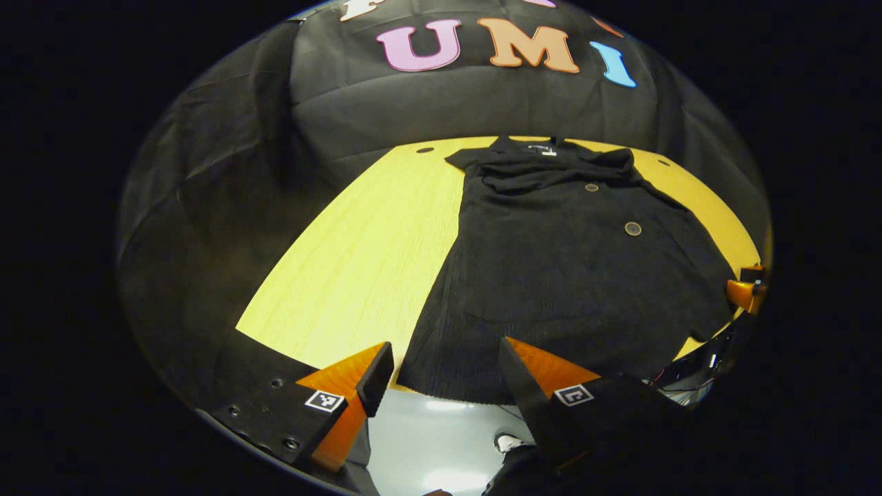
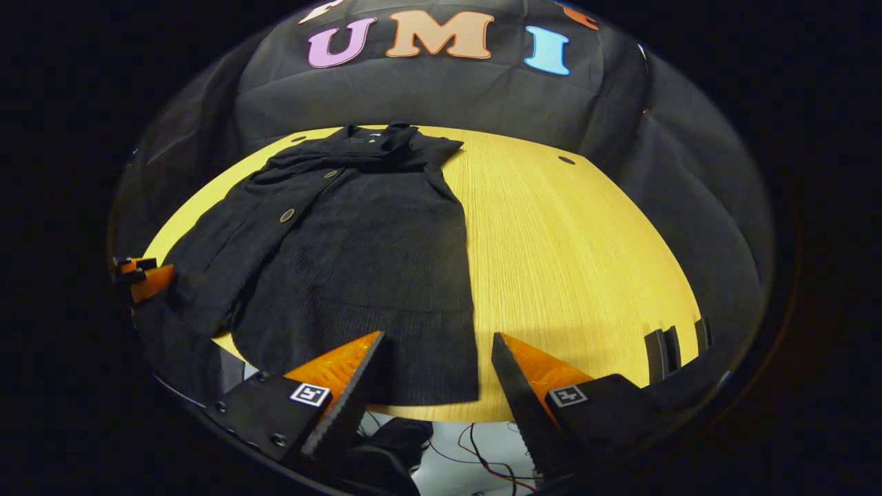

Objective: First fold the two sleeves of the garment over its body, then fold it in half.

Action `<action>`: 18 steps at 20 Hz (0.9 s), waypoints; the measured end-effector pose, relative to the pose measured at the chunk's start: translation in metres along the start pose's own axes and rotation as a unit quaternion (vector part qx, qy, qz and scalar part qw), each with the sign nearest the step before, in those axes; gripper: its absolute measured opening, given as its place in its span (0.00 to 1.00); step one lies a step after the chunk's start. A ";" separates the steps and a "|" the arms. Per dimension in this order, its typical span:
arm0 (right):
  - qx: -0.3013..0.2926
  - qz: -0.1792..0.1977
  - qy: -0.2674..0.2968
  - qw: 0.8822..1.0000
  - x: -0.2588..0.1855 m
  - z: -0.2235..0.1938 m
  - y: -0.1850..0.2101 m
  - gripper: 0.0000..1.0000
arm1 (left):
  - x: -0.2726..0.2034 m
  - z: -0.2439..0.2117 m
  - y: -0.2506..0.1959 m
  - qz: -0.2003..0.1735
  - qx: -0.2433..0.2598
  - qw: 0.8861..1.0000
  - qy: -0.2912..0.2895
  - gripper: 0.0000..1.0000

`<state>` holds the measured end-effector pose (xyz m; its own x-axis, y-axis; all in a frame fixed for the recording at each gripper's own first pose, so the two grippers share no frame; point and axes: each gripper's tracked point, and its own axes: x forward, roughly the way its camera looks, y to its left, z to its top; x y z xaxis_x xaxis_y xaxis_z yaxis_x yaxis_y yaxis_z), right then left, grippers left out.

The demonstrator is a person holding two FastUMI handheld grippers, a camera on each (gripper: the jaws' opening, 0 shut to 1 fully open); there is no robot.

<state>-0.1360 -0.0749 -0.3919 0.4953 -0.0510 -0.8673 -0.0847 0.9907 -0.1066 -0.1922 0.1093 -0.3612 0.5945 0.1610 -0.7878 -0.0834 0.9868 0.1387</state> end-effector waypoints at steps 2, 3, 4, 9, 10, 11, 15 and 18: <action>0.019 0.032 0.012 0.999 0.002 -0.005 0.009 1.00 | 0.001 -0.002 -0.010 -0.027 -0.021 0.999 -0.009 0.95; 0.033 0.036 0.015 0.999 0.000 -0.006 0.011 1.00 | 0.002 0.000 -0.011 -0.037 -0.035 0.998 -0.024 0.88; 0.040 0.046 0.006 0.998 0.000 -0.002 0.016 0.86 | 0.005 0.000 -0.014 -0.044 -0.037 0.998 -0.024 0.84; 0.006 0.073 0.031 0.997 -0.009 -0.009 0.044 0.05 | -0.002 0.000 -0.040 -0.086 0.002 0.996 -0.032 0.01; 0.010 0.078 0.028 0.996 -0.008 -0.009 0.046 0.05 | -0.003 -0.009 -0.040 -0.093 0.004 0.995 -0.030 0.00; 0.017 0.082 0.031 0.996 -0.010 -0.008 0.047 0.03 | -0.004 -0.010 -0.039 -0.100 -0.002 0.995 -0.024 0.00; 0.052 0.096 0.017 0.994 -0.015 0.008 0.052 0.03 | -0.004 -0.004 -0.032 -0.109 -0.047 0.993 -0.008 0.00; 0.060 0.112 -0.023 0.992 -0.032 0.045 0.061 0.03 | -0.014 0.028 -0.028 -0.111 -0.050 0.992 -0.030 0.00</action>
<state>-0.1184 -0.0076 -0.3486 0.5139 0.1757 -0.8397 -0.0948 0.9844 0.1479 -0.1760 0.0788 -0.3371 0.6537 -0.0592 -0.7544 -0.0213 0.9951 -0.0966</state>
